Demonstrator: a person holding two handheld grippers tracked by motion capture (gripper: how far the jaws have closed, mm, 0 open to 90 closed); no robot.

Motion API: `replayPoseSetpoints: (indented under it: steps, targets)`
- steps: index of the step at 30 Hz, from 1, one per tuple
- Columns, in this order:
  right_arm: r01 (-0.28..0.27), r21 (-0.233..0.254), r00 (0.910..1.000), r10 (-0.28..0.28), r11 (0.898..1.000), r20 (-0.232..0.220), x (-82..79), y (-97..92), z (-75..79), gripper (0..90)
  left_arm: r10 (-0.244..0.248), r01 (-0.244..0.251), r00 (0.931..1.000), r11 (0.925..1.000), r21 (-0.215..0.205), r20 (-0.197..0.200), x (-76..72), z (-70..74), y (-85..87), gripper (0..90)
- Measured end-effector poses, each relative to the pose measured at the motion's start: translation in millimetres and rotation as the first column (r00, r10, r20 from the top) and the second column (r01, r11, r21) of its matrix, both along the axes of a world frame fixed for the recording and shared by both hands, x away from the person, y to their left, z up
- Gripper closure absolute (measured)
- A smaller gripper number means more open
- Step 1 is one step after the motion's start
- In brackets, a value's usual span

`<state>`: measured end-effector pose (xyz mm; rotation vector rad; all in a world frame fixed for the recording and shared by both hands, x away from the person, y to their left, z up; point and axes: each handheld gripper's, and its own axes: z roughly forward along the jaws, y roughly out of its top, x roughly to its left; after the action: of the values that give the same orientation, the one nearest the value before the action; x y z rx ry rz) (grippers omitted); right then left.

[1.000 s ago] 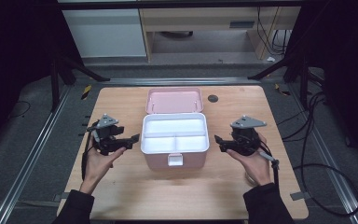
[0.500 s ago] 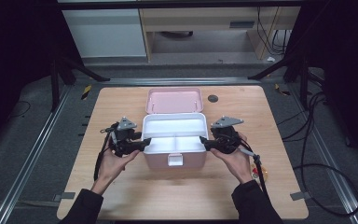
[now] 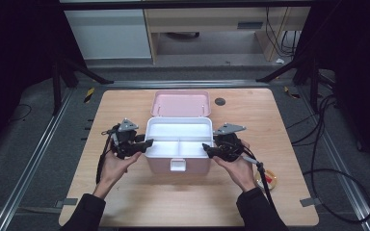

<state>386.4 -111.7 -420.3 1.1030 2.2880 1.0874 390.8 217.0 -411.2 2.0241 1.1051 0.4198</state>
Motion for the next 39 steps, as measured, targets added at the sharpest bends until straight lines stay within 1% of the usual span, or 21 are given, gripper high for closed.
replayPoseSetpoints:
  steps: [4,15,18,20,22,23,24,25,26,27,28,29,30,31,32,33,35,36,37,38,39]
  targets:
    - [0.005,0.020,1.0000,-0.005,1.000,-0.004,0.0,1.4,-1.5,50.5,0.004,-0.004,1.0000,1.0000,-0.004,0.001,-1.7,-0.2,1.4,59.8]
    - [-0.006,0.014,1.0000,0.006,1.000,0.005,1.0,-1.5,-1.6,50.5,0.001,-0.001,1.0000,1.0000,0.001,0.005,-5.0,-0.6,-1.1,58.8]
    - [-0.005,0.022,1.0000,0.005,1.000,0.004,2.1,-4.8,-2.1,50.9,-0.003,0.003,1.0000,0.9999,-0.013,0.003,-4.8,-1.4,-2.6,58.1]
    - [-0.006,0.033,1.0000,0.006,0.999,-0.004,2.8,-6.9,-2.5,50.9,-0.003,0.003,1.0000,1.0000,-0.004,0.006,-4.6,-1.4,-4.8,58.0]
    - [-0.006,0.033,1.0000,0.006,0.999,-0.003,3.0,-6.9,-2.4,50.5,-0.006,0.006,1.0000,1.0000,0.004,0.007,-4.1,-1.6,-5.2,56.3]
    - [-0.006,0.024,0.9999,0.006,1.000,0.010,2.7,-6.4,-2.3,49.5,-0.011,0.011,0.9999,0.9999,0.008,0.002,-3.6,-1.9,-5.3,56.3]
    - [-0.009,0.014,0.9998,0.009,1.000,0.016,2.4,-5.8,-2.0,45.0,-0.018,0.018,0.9998,0.9998,0.006,0.003,-3.5,-2.1,-5.5,54.8]
    - [-0.007,0.008,0.9996,0.007,1.000,0.026,1.6,-5.7,-0.5,40.7,-0.023,0.023,0.9997,0.9997,0.013,0.007,-4.1,-0.3,-5.8,48.3]
    - [-0.006,0.012,0.9994,0.005,1.000,0.033,1.2,-6.3,0.6,39.5,-0.023,0.023,0.9997,0.9997,0.013,0.007,-4.1,-0.3,-5.8,46.1]
    - [-0.003,0.021,0.9992,0.003,1.000,0.040,0.9,-7.4,2.2,37.8,-0.028,0.028,0.9988,0.9995,0.013,0.040,-6.3,4.5,-4.5,45.3]
    - [-0.003,0.021,0.9992,0.003,1.000,0.040,0.9,-7.4,2.2,37.8,-0.028,0.028,0.9988,0.9995,0.013,0.040,-6.3,4.5,-4.5,44.7]
    - [-0.001,0.027,0.9985,0.000,1.000,0.055,0.4,-10.8,7.0,35.4,-0.036,0.036,0.9980,0.9992,0.017,0.052,-7.3,8.3,-2.7,43.2]
    - [0.002,0.032,0.9981,-0.004,0.999,0.062,0.2,-12.2,9.1,35.2,-0.053,0.051,0.9961,0.9984,0.022,0.071,-8.6,13.4,-0.5,42.8]
    - [0.000,0.032,0.9978,-0.003,0.999,0.067,0.0,-14.3,12.6,33.9,-0.057,0.056,0.9952,0.9981,0.025,0.079,-9.3,15.9,0.9,42.0]
    - [0.002,0.035,0.9965,-0.005,0.999,0.083,-0.1,-17.2,16.2,34.7,-0.065,0.063,0.9939,0.9976,0.028,0.089,-9.6,18.0,2.1,41.9]
    - [0.002,0.035,0.9965,-0.005,0.999,0.083,-0.1,-17.2,16.2,34.7,-0.065,0.063,0.9939,0.9976,0.028,0.089,-9.6,18.0,2.1,42.1]
    - [-0.002,0.063,0.9953,-0.004,0.998,0.097,-0.7,-24.5,25.3,35.2,-0.086,0.082,0.9919,0.9959,0.038,0.094,-7.6,21.9,5.8,42.3]
    - [-0.001,0.071,0.9936,-0.007,0.997,0.113,-1.5,-29.9,29.7,36.5,-0.093,0.089,0.9911,0.9952,0.039,0.095,-6.5,22.6,7.0,42.9]
    - [-0.003,0.072,0.9929,-0.006,0.997,0.119,-1.5,-32.2,31.2,36.8,-0.109,0.106,0.9891,0.9935,0.042,0.099,-3.0,24.1,9.3,44.0]
    - [-0.005,0.067,0.9924,-0.003,0.998,0.123,-1.1,-35.4,33.1,36.6,-0.109,0.106,0.9891,0.9935,0.042,0.099,-3.0,24.1,9.3,44.0]
    - [-0.005,0.067,0.9924,-0.003,0.998,0.123,-1.1,-35.4,33.1,36.6,-0.125,0.121,0.9874,0.9916,0.047,0.097,-0.7,25.4,10.2,44.0]
